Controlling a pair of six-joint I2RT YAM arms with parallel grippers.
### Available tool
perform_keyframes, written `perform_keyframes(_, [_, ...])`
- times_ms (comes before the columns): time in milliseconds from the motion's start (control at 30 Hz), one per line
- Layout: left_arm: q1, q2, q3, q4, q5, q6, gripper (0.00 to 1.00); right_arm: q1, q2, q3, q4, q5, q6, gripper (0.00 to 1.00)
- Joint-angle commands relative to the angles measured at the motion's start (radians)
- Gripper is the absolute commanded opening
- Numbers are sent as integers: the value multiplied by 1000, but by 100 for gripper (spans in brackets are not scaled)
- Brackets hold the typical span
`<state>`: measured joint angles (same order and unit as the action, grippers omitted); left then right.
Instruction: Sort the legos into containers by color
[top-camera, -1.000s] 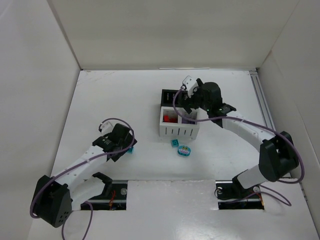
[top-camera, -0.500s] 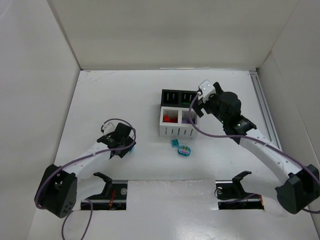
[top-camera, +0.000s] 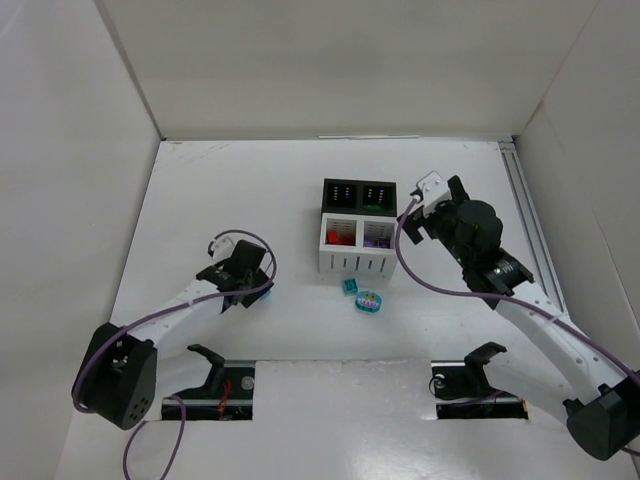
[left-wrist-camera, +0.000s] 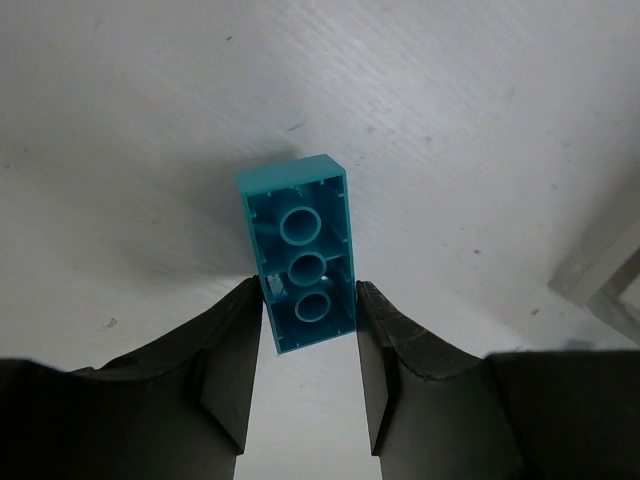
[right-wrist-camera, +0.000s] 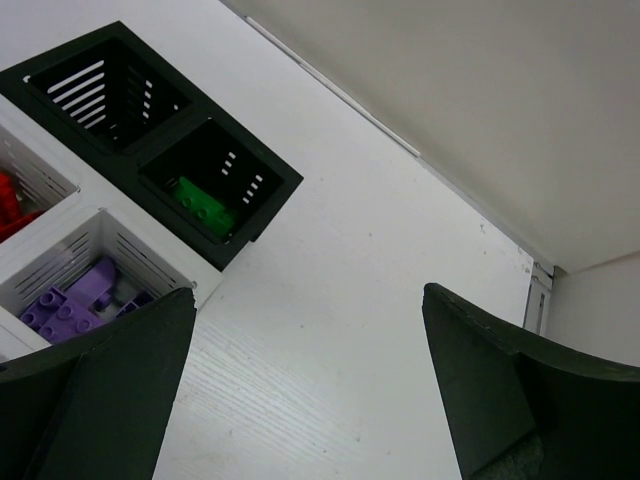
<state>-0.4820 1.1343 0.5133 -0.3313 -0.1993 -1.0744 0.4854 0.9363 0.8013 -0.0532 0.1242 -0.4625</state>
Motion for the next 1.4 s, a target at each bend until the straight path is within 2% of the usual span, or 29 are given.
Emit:
perform_keyframes(0, [5,-70,103,18,-3,140,15,-4,-28,-19,4,23,16,100])
perform_keyframes(100, [-21,-90,212,125,-3,255,15,-4,-47,-42,4,23,16,100])
perform_keyframes(167, [-32,-90,308,185,20,391,15,-13,-65,-51,-22,32,16,100])
perform_keyframes(267, [-32,-2,436,277,78,520,15,-13,-96,-62,-60,32,16,100])
perform_keyframes(400, [-41,151,558,380,139,628,15,-13,-149,-83,-108,22,16,100])
perform_keyframes(433, [-41,213,583,411,203,651,15,-13,-159,-92,-125,12,16,100])
perform_keyframes(533, [-41,297,674,437,262,711,15,-13,-201,-93,-184,-26,5,100])
perform_keyframes(633, [-50,395,761,449,276,743,15,-4,-214,-114,-249,-37,31,100])
perform_keyframes(767, [-89,493,862,413,297,778,20,16,-214,-152,-293,-46,67,100])
perform_keyframes(833, [-107,541,886,400,267,789,25,28,-214,-166,-307,-55,94,100])
perform_keyframes(967, [-116,620,952,330,222,778,27,70,-223,-212,-297,-78,149,100])
perform_keyframes(1000, [-116,640,964,302,212,778,30,91,-223,-212,-287,-78,150,100])
perform_keyframes(1167, [-125,640,944,313,230,769,39,137,-220,-223,-297,-40,160,100])
perform_keyframes(1367, [-145,610,912,324,230,760,57,243,-153,-257,-225,-72,160,100])
